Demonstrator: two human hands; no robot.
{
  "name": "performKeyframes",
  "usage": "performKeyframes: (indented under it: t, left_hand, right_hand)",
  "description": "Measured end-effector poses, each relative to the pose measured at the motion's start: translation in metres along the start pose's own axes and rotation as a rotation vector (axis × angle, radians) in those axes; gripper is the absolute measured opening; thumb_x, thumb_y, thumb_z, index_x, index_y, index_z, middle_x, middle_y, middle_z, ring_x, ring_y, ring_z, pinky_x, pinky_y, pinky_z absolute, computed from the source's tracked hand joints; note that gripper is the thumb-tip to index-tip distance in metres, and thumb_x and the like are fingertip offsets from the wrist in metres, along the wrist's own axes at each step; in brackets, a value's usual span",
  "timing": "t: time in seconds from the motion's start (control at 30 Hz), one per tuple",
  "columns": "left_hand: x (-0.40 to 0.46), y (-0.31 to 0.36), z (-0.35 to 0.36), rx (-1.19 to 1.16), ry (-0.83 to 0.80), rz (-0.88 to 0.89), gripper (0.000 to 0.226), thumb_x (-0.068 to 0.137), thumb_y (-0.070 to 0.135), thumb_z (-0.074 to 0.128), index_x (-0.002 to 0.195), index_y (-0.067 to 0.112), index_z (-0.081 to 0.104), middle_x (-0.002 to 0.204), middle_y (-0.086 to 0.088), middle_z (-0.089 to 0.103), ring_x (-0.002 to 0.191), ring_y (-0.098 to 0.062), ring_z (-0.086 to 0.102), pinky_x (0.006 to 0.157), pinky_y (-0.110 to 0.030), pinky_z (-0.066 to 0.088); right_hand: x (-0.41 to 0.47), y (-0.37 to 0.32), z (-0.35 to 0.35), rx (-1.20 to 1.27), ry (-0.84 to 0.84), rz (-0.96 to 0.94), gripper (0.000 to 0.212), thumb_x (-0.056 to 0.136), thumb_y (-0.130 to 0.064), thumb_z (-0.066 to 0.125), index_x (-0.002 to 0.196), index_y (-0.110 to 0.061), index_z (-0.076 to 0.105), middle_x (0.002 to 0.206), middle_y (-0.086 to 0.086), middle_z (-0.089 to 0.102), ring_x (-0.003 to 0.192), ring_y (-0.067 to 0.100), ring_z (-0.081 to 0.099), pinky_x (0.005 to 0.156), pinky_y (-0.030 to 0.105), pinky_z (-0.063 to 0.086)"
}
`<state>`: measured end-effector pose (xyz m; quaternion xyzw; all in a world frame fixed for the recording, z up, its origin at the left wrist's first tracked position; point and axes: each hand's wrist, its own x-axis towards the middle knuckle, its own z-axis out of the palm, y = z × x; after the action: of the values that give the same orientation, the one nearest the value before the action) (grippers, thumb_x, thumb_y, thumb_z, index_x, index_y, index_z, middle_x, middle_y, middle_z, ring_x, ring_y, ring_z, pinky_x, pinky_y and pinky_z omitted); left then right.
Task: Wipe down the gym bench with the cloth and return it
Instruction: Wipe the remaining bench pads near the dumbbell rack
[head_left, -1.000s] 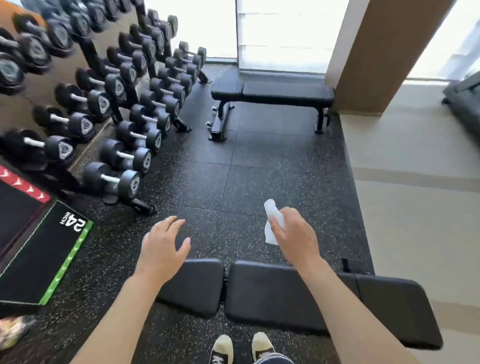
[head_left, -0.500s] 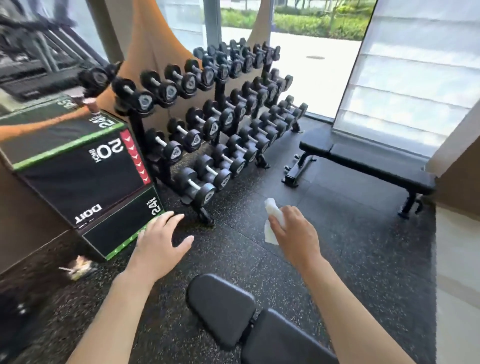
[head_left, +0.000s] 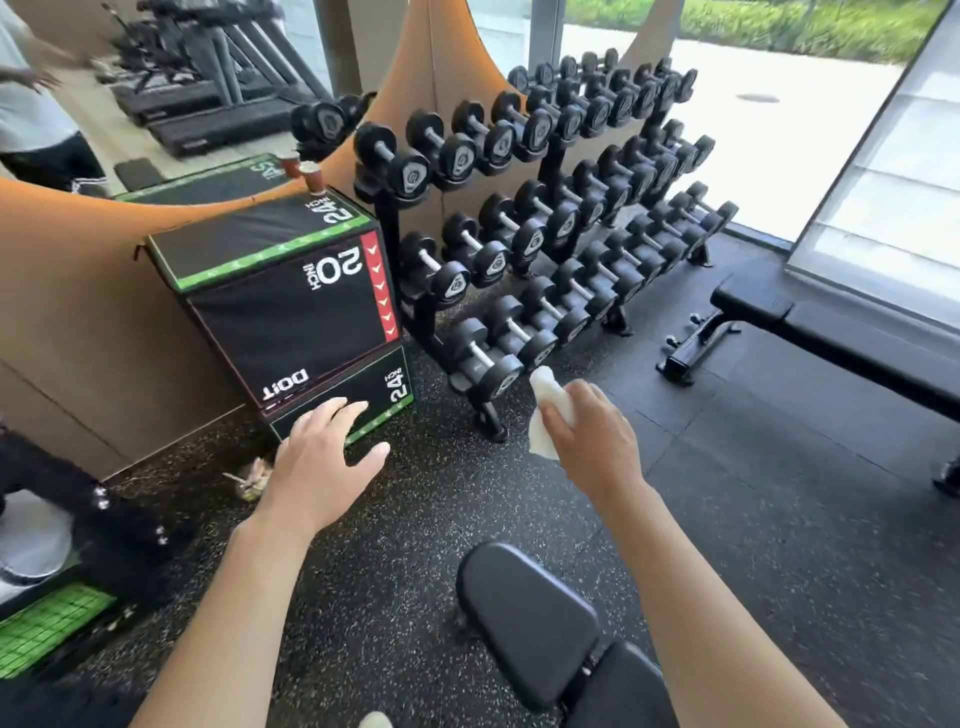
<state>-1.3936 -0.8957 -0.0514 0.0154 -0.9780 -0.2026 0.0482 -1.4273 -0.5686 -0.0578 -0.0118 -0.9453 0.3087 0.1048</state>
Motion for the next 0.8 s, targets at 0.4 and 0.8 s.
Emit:
performKeyframes:
  t: [0.4, 0.8]
  left_hand:
    - [0.125, -0.132, -0.049, -0.015, -0.039, 0.095, 0.064, 0.096, 0.052, 0.062, 0.153, 0.024, 0.050, 0.158, 0.001, 0.045, 0.148, -0.025, 0.036, 0.121, -0.053, 0.035]
    - [0.196, -0.156, -0.034, -0.148, -0.066, 0.127, 0.061, 0.095, 0.047, 0.067, 0.150, 0.026, 0.052, 0.157, 0.002, 0.047, 0.146, -0.025, 0.036, 0.122, -0.052, 0.033]
  right_hand:
    - [0.072, -0.106, 0.100, -0.018, 0.068, 0.106, 0.029, 0.104, -0.048, 0.051, 0.096, -0.021, 0.051, 0.093, -0.007, 0.055, 0.073, 0.015, 0.054, 0.065, 0.035, 0.036]
    - [0.109, -0.114, 0.124, -0.084, 0.137, 0.217, 0.029, 0.104, -0.047, 0.052, 0.098, -0.018, 0.052, 0.091, -0.007, 0.054, 0.073, 0.016, 0.054, 0.064, 0.034, 0.034]
